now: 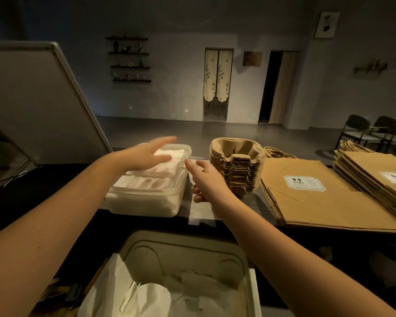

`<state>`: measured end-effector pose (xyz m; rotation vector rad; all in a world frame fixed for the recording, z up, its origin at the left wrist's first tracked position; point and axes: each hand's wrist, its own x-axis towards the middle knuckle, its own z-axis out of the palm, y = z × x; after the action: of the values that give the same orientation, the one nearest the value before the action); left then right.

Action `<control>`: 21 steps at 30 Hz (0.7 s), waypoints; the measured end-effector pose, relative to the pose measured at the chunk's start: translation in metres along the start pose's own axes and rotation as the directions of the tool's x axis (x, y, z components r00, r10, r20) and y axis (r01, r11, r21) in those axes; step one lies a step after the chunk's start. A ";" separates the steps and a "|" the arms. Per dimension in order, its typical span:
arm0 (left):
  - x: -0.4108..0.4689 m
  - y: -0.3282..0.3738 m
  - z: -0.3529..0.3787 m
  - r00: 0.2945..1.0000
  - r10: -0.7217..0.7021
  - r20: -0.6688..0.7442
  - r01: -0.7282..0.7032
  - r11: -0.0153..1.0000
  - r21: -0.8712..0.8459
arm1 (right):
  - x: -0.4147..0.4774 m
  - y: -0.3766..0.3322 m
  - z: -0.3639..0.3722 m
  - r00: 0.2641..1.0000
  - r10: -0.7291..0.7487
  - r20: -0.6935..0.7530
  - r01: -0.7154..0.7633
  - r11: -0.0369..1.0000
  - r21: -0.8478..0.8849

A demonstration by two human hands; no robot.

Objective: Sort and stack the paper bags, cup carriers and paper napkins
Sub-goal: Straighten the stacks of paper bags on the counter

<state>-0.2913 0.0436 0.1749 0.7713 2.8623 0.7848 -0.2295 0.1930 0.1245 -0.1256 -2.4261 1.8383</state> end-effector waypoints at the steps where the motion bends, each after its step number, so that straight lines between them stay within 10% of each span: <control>1: 0.002 0.008 -0.001 0.994 0.030 -0.106 -0.040 0.995 -0.093 | -0.008 -0.003 -0.008 0.992 -0.116 -0.056 0.116 0.993 -0.017; 5: 0.017 0.056 0.013 0.967 0.013 -0.254 -0.137 0.866 -0.481 | -0.032 -0.016 -0.054 0.848 -0.425 -0.318 0.428 0.902 -0.063; 10: 0.034 0.096 0.055 0.995 -0.101 -0.011 0.075 0.803 -0.592 | -0.025 -0.009 -0.103 0.796 -0.274 -0.539 0.335 0.942 0.016; 15: 0.042 0.096 0.068 0.981 -0.181 0.065 0.178 0.734 -0.656 | 0.000 0.018 -0.107 0.976 0.174 -0.135 -0.106 0.909 0.404; 21: 0.035 0.077 0.054 0.969 -0.245 0.022 0.190 0.689 -0.700 | 0.009 0.015 -0.078 0.986 0.164 -0.015 -0.140 0.883 0.448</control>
<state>-0.2766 0.1425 0.1681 0.2826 2.3051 1.7209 -0.2282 0.2729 0.1310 -0.3308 -1.9412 2.3726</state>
